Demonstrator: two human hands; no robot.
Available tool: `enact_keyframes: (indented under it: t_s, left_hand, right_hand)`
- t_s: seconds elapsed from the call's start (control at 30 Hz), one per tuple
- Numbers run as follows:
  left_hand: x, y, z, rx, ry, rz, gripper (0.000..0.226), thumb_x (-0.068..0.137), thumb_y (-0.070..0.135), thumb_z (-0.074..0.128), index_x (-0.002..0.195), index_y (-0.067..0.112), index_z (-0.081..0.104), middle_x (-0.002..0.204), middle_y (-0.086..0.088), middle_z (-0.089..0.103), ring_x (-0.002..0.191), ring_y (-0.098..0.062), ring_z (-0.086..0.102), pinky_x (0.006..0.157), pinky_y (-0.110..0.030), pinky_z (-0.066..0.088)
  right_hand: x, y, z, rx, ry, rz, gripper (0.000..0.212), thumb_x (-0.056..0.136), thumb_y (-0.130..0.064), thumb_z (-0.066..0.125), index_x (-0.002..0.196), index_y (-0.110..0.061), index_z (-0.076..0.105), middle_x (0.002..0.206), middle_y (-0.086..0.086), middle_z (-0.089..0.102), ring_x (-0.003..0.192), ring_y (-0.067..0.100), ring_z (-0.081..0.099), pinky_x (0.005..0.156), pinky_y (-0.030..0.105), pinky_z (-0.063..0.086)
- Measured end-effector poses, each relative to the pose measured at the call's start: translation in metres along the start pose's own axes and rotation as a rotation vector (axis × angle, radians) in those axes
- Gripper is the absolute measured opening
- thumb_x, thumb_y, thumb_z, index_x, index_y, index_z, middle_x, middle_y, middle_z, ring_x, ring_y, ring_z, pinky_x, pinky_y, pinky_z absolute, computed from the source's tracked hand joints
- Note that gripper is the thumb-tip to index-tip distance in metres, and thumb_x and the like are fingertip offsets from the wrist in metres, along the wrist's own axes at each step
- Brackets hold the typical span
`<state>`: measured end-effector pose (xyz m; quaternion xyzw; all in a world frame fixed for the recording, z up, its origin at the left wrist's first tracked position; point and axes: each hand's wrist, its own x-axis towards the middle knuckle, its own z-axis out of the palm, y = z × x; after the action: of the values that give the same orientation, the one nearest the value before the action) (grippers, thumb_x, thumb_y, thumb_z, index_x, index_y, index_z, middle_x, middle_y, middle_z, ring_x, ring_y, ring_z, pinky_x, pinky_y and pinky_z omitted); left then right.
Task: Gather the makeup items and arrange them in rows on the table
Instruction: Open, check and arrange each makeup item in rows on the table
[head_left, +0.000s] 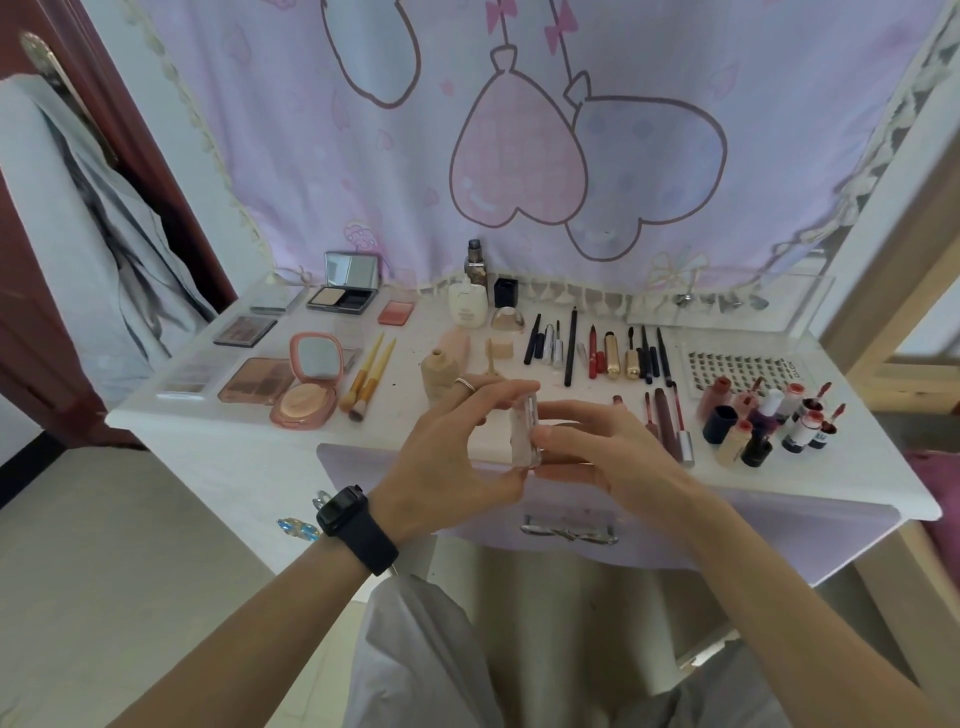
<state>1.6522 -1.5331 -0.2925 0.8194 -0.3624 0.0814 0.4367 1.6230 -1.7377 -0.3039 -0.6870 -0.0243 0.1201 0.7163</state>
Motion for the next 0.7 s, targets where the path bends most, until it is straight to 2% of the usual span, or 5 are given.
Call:
enact_keyframes:
  t_s: [0.17,0.3,0.4,0.57,0.7]
  left_hand:
    - [-0.003,0.002,0.001,0.011,-0.014,-0.002,0.069,0.074,0.035,0.082,0.136,0.022,0.056,0.130,0.010,0.056,0.121,-0.008,0.055,0.097,-0.029,0.050]
    - [-0.002,0.007,0.000,-0.178,-0.057,-0.173,0.060,0.077,0.043,0.078,0.133,0.039,0.056,0.130,0.014,0.059,0.114,-0.007,0.063,0.094,-0.027,0.053]
    - [0.000,0.008,-0.004,-0.412,-0.104,-0.270,0.058,0.080,0.026,0.083,0.130,0.040,0.059,0.128,0.014,0.064,0.103,-0.012,0.071,0.087,-0.031,0.059]
    - [0.001,0.008,-0.005,-0.564,-0.115,-0.324,0.061,0.076,0.003,0.081,0.127,0.033,0.066,0.118,0.007,0.072,0.102,-0.018,0.072,0.084,-0.024,0.057]
    - [-0.002,0.005,0.002,-0.633,-0.072,-0.349,0.058,0.079,-0.001,0.076,0.129,0.026,0.066,0.120,0.004,0.072,0.102,-0.021,0.072,0.084,-0.027,0.058]
  right_hand:
    - [0.001,0.000,0.004,0.021,0.039,-0.012,0.056,0.072,-0.034,0.079,0.126,-0.025,0.066,0.106,0.012,0.077,0.101,0.029,0.074,0.094,0.043,0.058]
    - [-0.002,0.000,0.004,0.034,0.057,-0.076,0.051,0.076,-0.026,0.079,0.126,-0.028,0.068,0.108,0.011,0.077,0.102,0.028,0.074,0.091,0.036,0.060]
    - [-0.005,-0.003,0.004,-0.010,0.065,-0.119,0.054,0.074,-0.027,0.082,0.126,-0.032,0.068,0.111,0.008,0.076,0.104,0.025,0.074,0.090,0.033,0.059]
    - [-0.010,-0.003,0.006,-0.120,0.088,-0.191,0.053,0.081,-0.017,0.078,0.131,-0.030,0.067,0.110,0.002,0.077,0.104,0.020,0.074,0.089,0.032,0.060]
    - [-0.010,-0.002,0.010,-0.207,0.140,-0.215,0.050,0.085,-0.013,0.073,0.130,-0.033,0.068,0.108,-0.005,0.078,0.102,0.015,0.074,0.092,0.032,0.059]
